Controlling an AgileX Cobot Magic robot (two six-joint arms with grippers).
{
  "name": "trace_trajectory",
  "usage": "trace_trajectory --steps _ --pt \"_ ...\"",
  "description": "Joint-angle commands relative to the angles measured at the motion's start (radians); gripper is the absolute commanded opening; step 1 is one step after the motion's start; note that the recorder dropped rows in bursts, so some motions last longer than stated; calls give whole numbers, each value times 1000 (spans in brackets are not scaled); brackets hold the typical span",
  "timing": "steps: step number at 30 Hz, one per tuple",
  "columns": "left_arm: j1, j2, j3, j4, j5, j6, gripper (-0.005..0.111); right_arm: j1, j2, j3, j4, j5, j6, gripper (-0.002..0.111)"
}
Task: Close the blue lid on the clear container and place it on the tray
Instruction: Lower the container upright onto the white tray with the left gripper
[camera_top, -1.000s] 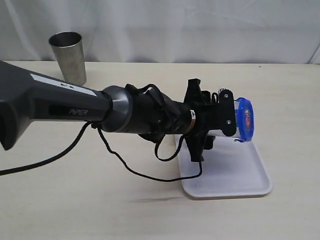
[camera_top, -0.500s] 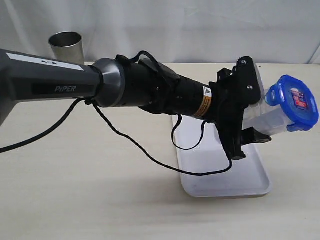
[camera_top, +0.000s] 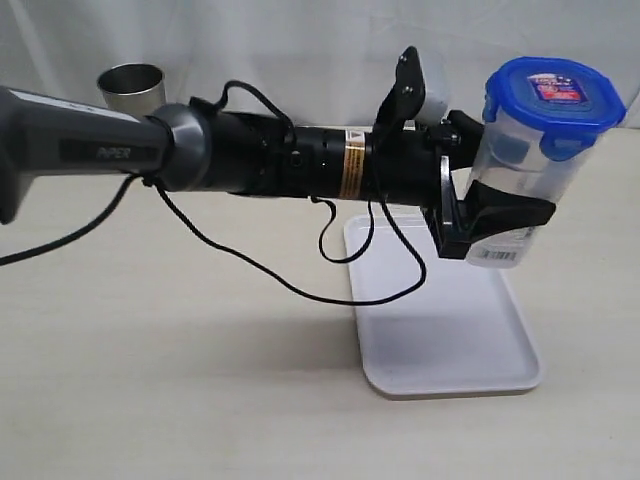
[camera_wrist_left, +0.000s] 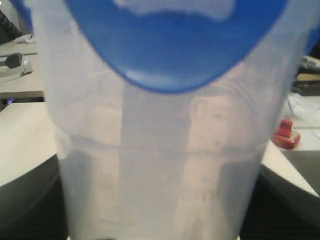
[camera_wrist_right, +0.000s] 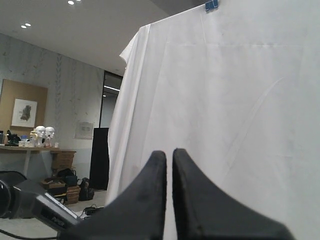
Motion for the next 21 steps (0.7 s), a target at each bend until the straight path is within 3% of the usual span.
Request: trace_trajectory --steps 1,4,7,11,21 --pt "13 132 -8 -271 -216 158 0 -1 -2 5 -3 -8 2 5" --pt "13 215 -8 -430 -223 221 0 -1 -2 5 -3 -8 2 5" --pt "13 263 -10 -473 -218 258 0 -1 -2 9 -2 -11 2 5" --pt "13 289 -11 -430 -124 300 0 -1 -2 32 -2 -13 2 5" --pt "13 297 -12 -300 -143 300 0 -1 -2 118 -2 -36 2 5"
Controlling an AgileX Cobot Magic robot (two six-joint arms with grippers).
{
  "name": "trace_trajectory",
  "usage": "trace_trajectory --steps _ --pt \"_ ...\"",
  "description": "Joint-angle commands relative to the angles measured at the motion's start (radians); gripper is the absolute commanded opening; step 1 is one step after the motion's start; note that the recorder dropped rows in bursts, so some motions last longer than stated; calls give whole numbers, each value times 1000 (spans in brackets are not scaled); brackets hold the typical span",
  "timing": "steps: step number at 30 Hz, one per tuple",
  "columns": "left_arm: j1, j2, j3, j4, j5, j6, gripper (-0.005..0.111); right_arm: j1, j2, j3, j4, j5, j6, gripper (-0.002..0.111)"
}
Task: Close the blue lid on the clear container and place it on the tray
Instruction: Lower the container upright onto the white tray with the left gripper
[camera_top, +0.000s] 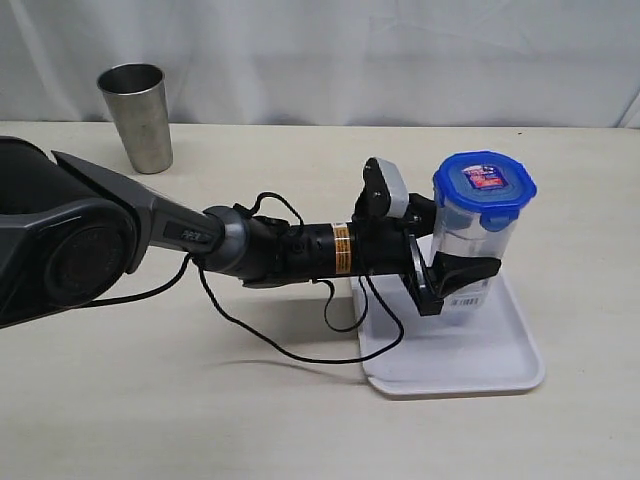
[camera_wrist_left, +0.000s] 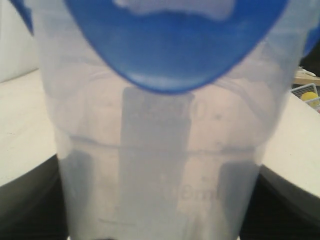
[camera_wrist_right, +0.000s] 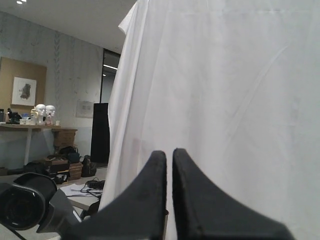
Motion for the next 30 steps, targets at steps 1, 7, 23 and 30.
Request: trace_trajectory --steps 1,7,23,30 --pt "0 -12 -10 13 -42 5 0 -1 -2 9 -2 -17 2 5" --pt "0 -12 -10 12 -37 5 0 -1 -2 9 -2 -17 2 5" --pt "0 -12 -10 10 -39 5 74 -1 -2 9 -2 -17 2 5" --pt "2 -12 -10 13 -36 5 74 -1 -2 9 -2 -17 2 5"
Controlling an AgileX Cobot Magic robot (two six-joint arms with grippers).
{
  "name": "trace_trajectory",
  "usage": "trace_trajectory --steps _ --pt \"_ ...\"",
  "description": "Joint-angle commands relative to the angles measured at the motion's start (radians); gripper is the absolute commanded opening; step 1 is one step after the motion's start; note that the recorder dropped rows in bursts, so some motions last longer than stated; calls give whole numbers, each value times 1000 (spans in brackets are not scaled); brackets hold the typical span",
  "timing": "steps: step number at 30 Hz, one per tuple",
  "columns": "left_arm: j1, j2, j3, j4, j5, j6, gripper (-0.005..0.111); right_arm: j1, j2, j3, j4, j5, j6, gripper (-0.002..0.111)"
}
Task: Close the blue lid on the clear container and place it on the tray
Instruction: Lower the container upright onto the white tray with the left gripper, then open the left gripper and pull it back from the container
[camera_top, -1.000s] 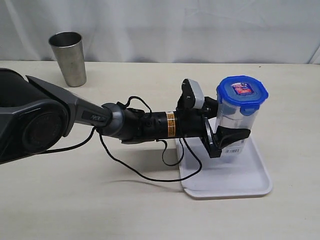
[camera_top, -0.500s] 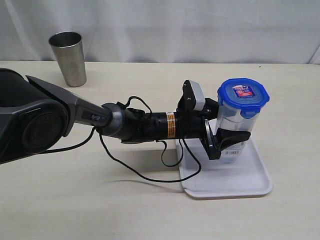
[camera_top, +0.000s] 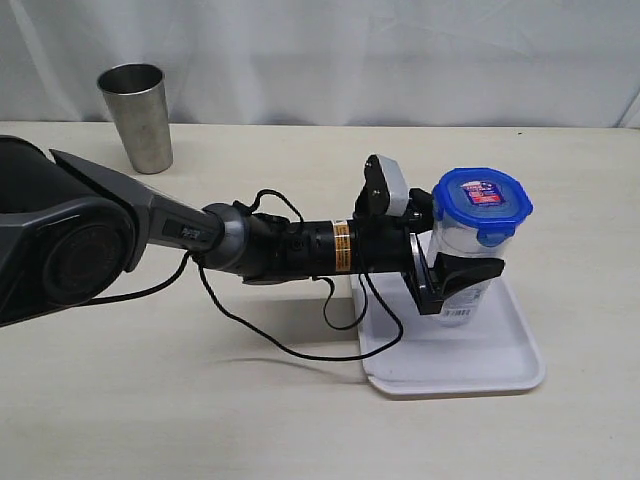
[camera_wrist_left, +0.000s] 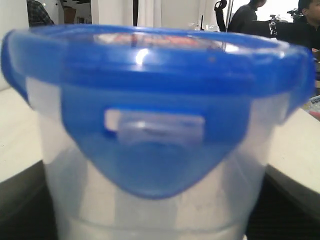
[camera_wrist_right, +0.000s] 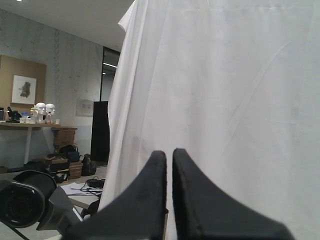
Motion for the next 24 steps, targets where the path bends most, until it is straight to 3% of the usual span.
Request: trace_trajectory --steps 1,9,16,24 --pt "4 -9 -4 -8 -14 2 74 -1 -2 4 -2 -12 2 5" --pt "61 -9 2 107 -98 -9 74 -1 -2 4 -2 -12 2 5" --pt "108 -9 2 245 -98 -39 74 -1 -2 4 -2 -12 2 5" --pt "200 -9 2 300 -98 -122 74 -1 -2 4 5 -12 2 5"
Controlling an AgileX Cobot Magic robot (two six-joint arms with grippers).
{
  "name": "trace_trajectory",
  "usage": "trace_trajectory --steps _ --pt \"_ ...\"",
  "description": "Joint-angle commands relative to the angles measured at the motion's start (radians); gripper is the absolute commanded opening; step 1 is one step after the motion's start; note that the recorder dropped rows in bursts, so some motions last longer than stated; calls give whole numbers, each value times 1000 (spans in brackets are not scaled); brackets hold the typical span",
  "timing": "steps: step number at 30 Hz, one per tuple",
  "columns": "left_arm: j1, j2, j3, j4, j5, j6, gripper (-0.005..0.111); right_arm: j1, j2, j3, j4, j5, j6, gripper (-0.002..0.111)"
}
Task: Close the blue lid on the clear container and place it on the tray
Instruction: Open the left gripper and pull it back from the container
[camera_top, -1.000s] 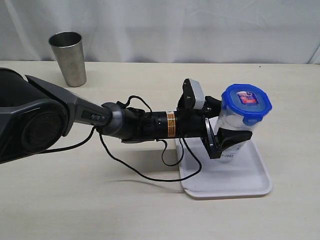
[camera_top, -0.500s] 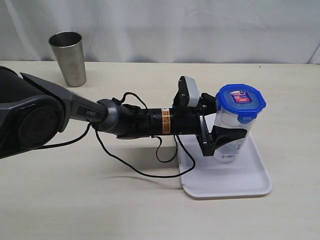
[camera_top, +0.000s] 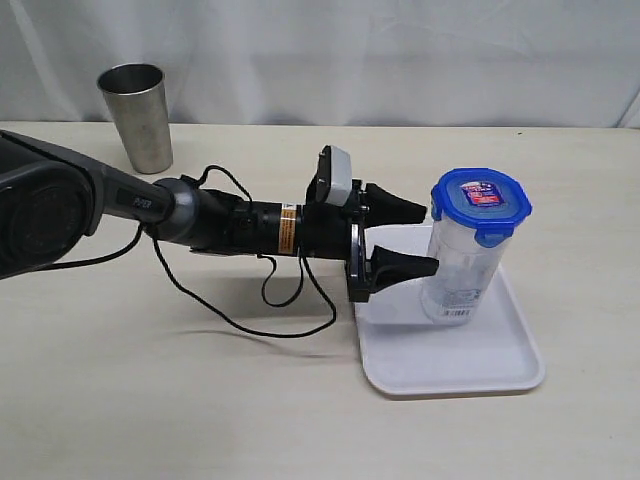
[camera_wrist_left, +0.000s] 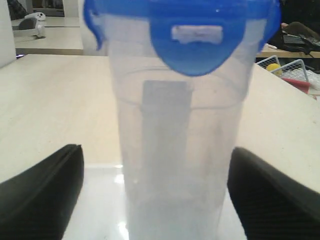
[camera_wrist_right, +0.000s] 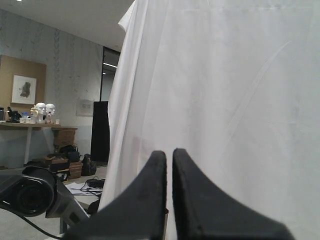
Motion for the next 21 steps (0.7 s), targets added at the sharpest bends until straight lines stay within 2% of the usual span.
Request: trace_trajectory --steps 1,3,7,14,21 --pt "48 -9 2 29 -9 -66 74 -1 -2 4 7 -12 2 5" --pt "64 -9 2 31 -9 -114 70 -1 -2 4 7 -12 2 5" --pt "98 -9 2 45 -9 -165 52 -1 -2 4 0 -12 2 5" --pt "118 -53 2 153 -9 -219 0 -1 -2 4 0 -12 2 5" --pt "118 -140 2 216 84 -312 0 -1 -2 4 0 -12 2 5"
